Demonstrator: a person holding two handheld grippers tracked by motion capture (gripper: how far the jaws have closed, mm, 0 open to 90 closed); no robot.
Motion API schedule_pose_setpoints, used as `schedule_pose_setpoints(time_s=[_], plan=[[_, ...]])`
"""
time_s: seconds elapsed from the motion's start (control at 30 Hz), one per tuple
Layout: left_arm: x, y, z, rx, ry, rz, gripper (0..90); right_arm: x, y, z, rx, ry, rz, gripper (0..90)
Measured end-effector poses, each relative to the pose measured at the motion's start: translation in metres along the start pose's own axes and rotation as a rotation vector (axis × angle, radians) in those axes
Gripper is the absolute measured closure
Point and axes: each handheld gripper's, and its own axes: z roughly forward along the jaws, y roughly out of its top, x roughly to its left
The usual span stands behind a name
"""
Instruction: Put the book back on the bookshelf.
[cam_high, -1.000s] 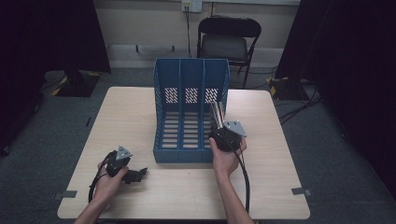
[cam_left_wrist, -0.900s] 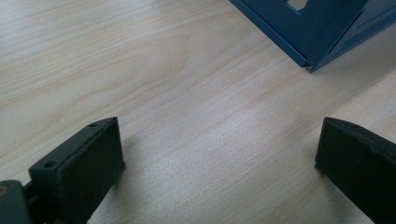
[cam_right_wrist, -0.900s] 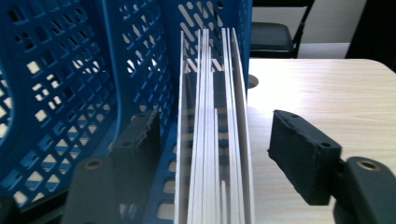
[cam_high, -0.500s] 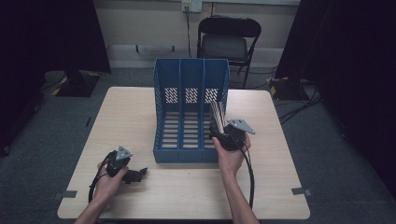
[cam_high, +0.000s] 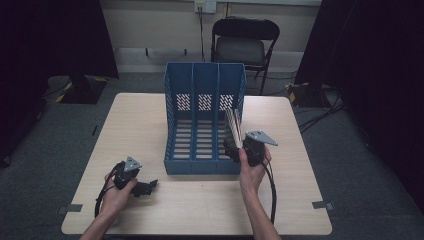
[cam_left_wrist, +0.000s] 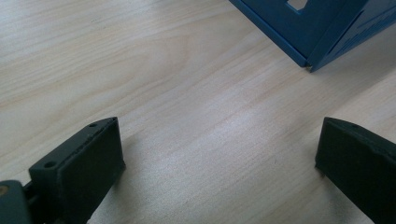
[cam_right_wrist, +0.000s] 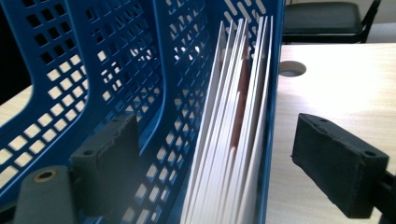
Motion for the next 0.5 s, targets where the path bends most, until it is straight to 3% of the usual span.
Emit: schedule_pose_setpoints(time_s=[0.5], plan=[[0.000,0.000,0.000,-0.001,-0.001,0.001,0.3,-0.013,-0.001,-0.032,0.056,0.091,-0.062,15.7]])
